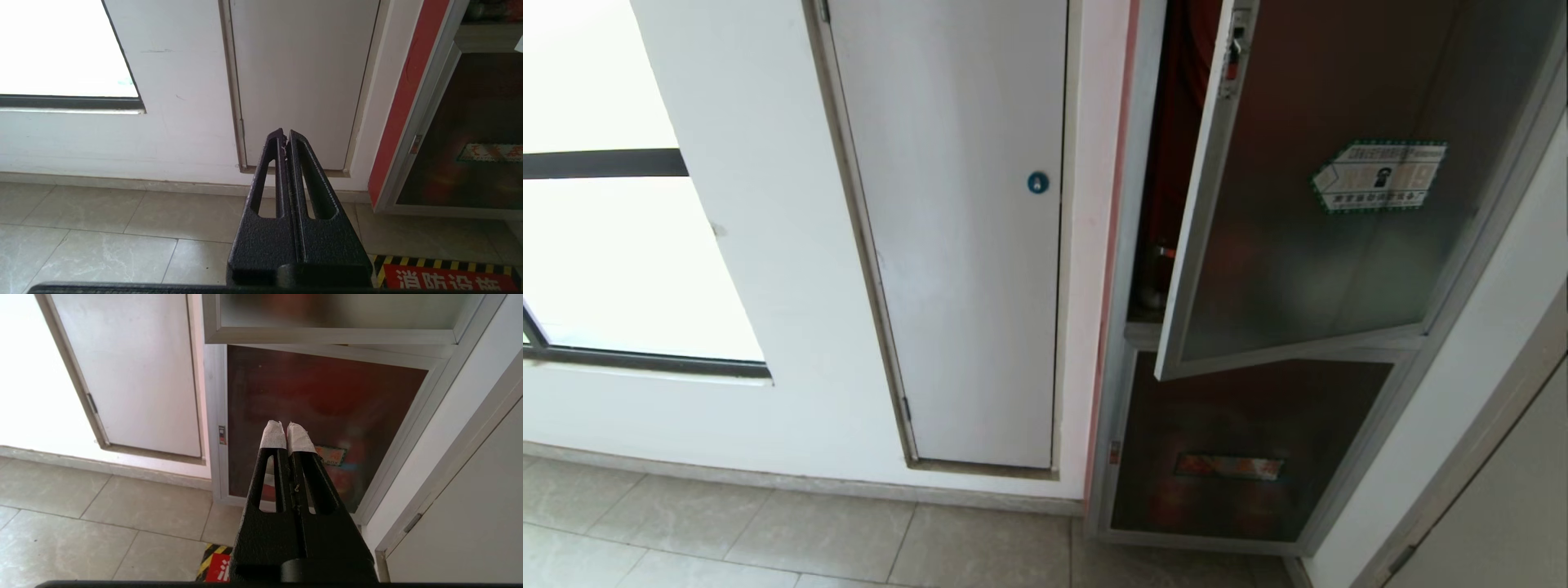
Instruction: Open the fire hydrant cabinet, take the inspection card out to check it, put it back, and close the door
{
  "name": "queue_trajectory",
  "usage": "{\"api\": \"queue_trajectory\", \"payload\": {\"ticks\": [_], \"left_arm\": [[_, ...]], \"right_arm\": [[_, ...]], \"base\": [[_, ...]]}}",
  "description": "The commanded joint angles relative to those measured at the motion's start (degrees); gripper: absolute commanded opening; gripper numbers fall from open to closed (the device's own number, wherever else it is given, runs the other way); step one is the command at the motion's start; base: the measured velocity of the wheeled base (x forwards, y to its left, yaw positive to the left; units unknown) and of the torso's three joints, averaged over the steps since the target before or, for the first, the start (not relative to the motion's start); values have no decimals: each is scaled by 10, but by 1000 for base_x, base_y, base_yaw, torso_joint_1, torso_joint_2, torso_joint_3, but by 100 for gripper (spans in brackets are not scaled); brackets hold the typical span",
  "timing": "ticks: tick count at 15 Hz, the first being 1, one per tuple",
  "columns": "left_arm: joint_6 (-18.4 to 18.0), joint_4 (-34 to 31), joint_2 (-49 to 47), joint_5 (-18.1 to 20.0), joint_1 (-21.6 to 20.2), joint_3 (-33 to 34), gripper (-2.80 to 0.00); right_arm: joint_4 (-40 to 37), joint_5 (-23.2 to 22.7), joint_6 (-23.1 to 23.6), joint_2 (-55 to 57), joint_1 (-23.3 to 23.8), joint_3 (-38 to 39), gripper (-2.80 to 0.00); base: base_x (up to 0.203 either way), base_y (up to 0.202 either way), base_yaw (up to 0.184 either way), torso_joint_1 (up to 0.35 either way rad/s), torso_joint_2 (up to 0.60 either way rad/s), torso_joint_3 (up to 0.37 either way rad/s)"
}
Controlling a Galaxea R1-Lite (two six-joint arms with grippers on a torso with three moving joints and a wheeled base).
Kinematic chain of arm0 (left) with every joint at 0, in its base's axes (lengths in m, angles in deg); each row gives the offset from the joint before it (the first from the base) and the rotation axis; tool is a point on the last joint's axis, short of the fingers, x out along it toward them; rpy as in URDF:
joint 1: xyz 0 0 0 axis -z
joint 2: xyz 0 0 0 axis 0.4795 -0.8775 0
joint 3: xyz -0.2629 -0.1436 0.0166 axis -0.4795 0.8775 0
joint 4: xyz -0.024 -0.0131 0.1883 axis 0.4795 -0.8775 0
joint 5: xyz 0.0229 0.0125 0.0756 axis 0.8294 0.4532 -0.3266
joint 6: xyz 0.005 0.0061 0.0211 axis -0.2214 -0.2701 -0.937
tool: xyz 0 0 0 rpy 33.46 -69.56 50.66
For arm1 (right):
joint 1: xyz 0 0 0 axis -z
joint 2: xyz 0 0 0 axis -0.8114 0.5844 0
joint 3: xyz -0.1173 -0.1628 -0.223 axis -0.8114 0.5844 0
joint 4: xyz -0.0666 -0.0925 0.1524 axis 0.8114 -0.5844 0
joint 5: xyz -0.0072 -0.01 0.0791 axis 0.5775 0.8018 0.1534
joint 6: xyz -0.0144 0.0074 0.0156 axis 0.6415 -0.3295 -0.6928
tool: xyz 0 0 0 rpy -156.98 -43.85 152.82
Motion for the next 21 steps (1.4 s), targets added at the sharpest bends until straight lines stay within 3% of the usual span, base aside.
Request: {"api": "queue_trajectory", "payload": {"ticks": [1, 21], "left_arm": [[0, 0, 0, 0, 0, 4, -280], [0, 0, 0, 0, 0, 4, -280]], "right_arm": [[0, 0, -1, 0, 0, 0, -280], [0, 0, -10, 0, -1, 0, -280]], "base": [[0, 0, 0, 0, 0, 0], [0, 0, 0, 0, 0, 0]]}}
